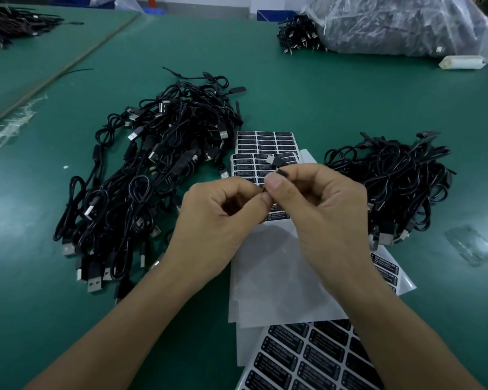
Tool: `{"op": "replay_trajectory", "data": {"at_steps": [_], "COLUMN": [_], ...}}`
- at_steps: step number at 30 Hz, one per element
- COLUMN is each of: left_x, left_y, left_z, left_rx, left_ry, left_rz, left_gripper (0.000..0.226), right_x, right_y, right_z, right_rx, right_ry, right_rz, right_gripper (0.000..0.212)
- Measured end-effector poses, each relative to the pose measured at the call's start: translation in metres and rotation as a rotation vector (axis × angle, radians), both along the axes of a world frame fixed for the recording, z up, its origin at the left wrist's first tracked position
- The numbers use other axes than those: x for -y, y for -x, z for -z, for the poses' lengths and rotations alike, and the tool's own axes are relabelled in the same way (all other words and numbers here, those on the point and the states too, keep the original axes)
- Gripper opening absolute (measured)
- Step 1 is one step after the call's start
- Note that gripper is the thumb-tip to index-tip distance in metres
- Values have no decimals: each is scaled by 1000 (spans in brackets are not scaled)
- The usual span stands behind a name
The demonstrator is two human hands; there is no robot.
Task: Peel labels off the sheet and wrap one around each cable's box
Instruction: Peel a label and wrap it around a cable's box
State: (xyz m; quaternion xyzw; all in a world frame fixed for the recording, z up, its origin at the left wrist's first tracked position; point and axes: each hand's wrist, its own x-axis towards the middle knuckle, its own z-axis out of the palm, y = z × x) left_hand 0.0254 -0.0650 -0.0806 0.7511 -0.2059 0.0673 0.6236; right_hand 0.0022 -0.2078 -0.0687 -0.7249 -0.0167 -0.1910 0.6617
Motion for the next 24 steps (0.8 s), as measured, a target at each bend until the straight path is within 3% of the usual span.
{"op": "replay_trajectory", "data": {"at_steps": [4, 8, 11, 13, 15, 18, 22, 24], "left_x": [0, -2, -6, -9, -11, -11, -10, -11], "left_y": [0, -1, -1, 0, 2, 4, 4, 4], "left_z": [-1, -4, -11, -19, -27, -32, -35, -36], "left_rx": [98, 211, 302, 351, 378, 326, 176, 109], "left_ry": [-99, -197, -166, -102, -17, 78, 246, 310], "left_rz": [-25, -84, -192, -268, -288, -247, -157, -143], "left_gripper": [9, 14, 11, 11, 15, 13, 13, 14], "right_x": [1, 0, -2, -4, -7, -13, -16, -17], "right_y": [0, 2, 4, 6, 7, 8, 8, 9], "right_z": [-2, -2, 1, 3, 7, 12, 12, 12], "right_rx": [20, 50, -14, -62, -74, -75, -45, -50], "right_ry": [71, 91, 74, 206, 491, 624, 532, 507], "right_rz": [0, 29, -27, -101, -144, -176, -164, -201], "right_gripper": [14, 23, 19, 33, 49, 59, 61, 49]}}
